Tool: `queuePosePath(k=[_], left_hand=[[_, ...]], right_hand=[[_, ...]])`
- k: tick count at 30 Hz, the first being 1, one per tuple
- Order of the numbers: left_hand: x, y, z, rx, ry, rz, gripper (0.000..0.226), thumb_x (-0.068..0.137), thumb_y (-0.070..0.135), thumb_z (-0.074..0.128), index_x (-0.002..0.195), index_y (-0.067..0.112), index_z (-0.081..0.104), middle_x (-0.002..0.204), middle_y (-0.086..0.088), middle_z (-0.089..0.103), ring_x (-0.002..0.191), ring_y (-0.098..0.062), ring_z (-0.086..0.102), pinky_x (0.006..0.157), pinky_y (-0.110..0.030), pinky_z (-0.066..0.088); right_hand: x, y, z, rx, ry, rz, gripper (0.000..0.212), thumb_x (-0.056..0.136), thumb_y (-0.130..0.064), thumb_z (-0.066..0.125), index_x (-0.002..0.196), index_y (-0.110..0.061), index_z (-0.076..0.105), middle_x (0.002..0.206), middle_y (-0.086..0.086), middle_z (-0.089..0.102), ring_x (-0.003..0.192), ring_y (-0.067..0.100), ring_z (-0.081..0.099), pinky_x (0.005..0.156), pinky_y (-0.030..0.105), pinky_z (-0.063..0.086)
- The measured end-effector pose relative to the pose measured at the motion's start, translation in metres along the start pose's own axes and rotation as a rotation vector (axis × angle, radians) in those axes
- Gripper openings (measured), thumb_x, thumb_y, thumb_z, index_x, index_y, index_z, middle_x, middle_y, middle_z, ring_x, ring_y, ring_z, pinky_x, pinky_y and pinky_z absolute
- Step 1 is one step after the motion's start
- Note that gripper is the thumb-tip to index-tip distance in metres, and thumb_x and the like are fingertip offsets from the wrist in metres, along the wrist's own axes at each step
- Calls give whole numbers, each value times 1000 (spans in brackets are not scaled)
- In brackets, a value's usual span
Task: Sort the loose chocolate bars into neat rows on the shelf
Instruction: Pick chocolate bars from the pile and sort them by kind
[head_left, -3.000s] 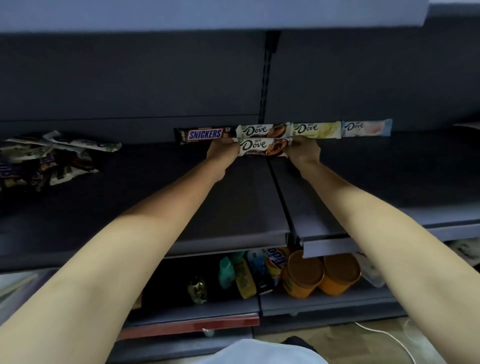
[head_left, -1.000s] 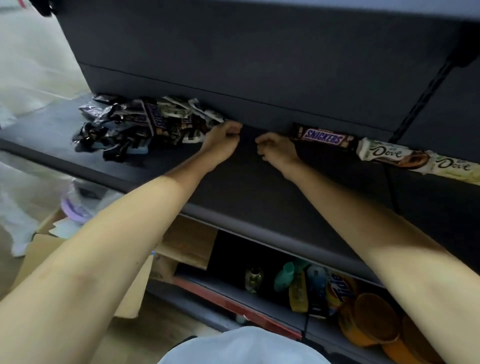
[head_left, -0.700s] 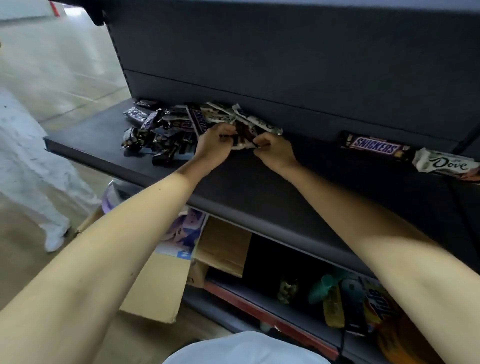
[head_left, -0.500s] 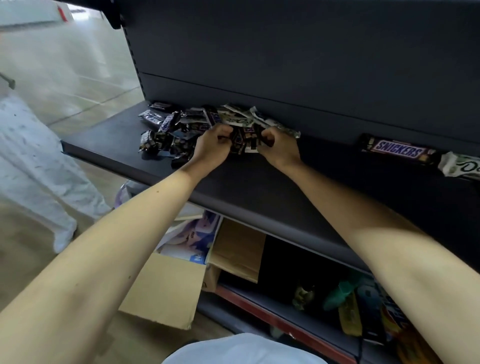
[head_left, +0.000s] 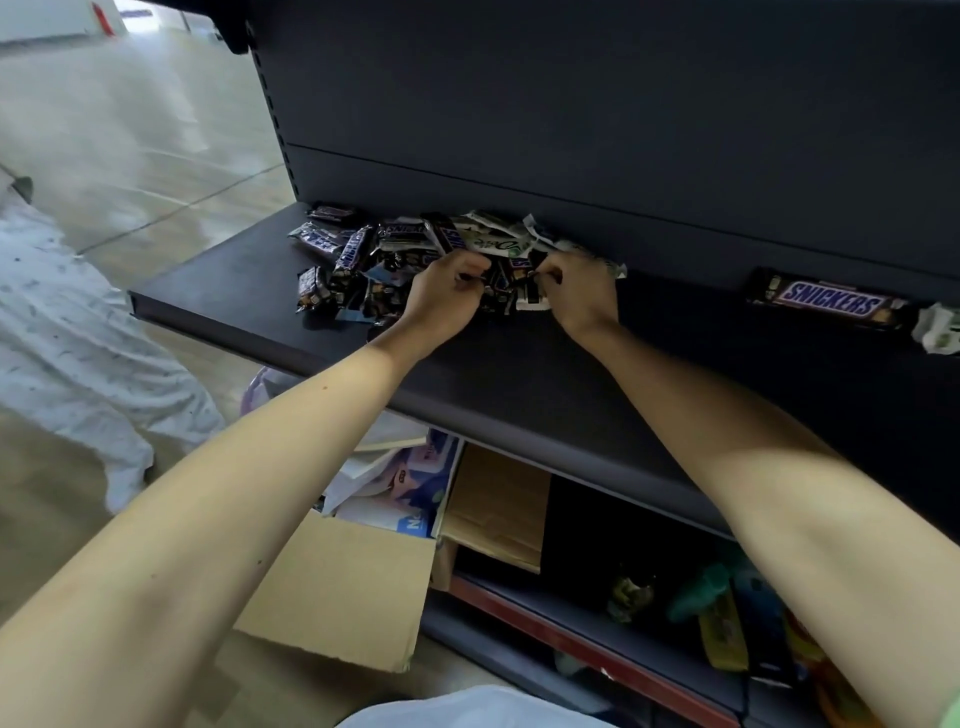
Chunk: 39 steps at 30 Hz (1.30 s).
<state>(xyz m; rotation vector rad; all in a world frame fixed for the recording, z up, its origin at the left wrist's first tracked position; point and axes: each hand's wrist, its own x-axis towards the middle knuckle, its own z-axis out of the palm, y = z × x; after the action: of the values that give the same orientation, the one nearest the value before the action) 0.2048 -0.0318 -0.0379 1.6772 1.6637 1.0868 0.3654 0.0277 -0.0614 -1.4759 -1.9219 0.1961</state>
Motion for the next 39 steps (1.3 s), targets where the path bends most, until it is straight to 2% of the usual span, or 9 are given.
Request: queuePosePath(k=[4,7,11,15,19,23,27,30,39], left_hand=[[0,0,8,-25,20,-4,28,92,8,46,114,18,60,109,6,61,97,-6,53,83,-17,40],[1,5,15,-243,-4,-122,21,94,12,45,108,20,58,110,1,62,88,-13,62,71,-23,50],[-6,25,25,-738,-154,-478,28,98,21,42,121,7,51,95,-3,62,78,-13,63,65,-22,53],[-7,36,40,-1053,-261,-625,33,95,36,47,108,6,53,93,-8,65,79,-14,64,63,-23,52],[-3,46,60,-1164,-161,-658,16,93,25,54,89,10,57,83,-4,62,73,-11,61,51,-17,52],[-9,47,75,-1175,-175,-583,12,89,15,58,101,12,56,87,-3,63,80,-12,62,60,-22,52],[-14,45,82,-1206,-214,-500,7,90,14,56,97,16,56,93,-1,64,87,-12,62,71,-23,51],[-16,46,84,-1220,-225,-475,6,91,13,55,92,18,55,94,-1,63,90,-12,61,76,-24,50],[-23,51,82,-1214,-287,-400,7,93,13,52,94,19,54,97,0,62,92,-10,60,82,-22,49]], right_hand=[[-7,-8,-7,226,141,34,14,89,-7,56,93,-1,68,100,11,63,83,10,52,67,11,35],[-13,-9,-16,462,170,134,15,90,-3,52,96,-2,66,105,10,64,93,7,54,74,2,39],[-24,-8,-35,872,132,299,20,92,2,47,83,-12,58,103,11,64,85,10,65,80,24,56],[-41,-4,-63,1120,69,361,23,94,3,46,80,-14,54,87,1,63,75,9,69,75,24,57],[-62,12,-84,1101,-62,353,26,92,7,44,83,-14,55,90,2,61,80,7,66,74,20,56],[-71,33,-96,973,-21,565,29,91,10,42,104,-12,56,104,3,60,90,12,62,70,19,55],[-76,41,-97,1061,48,727,20,98,-12,43,115,-12,52,103,3,60,87,13,62,75,23,52],[-78,38,-94,1075,-14,723,25,96,-23,49,117,-12,53,99,3,62,88,13,62,75,24,52],[-83,34,-91,961,-39,633,23,90,-9,56,113,-12,57,115,9,59,106,19,57,82,25,51]])
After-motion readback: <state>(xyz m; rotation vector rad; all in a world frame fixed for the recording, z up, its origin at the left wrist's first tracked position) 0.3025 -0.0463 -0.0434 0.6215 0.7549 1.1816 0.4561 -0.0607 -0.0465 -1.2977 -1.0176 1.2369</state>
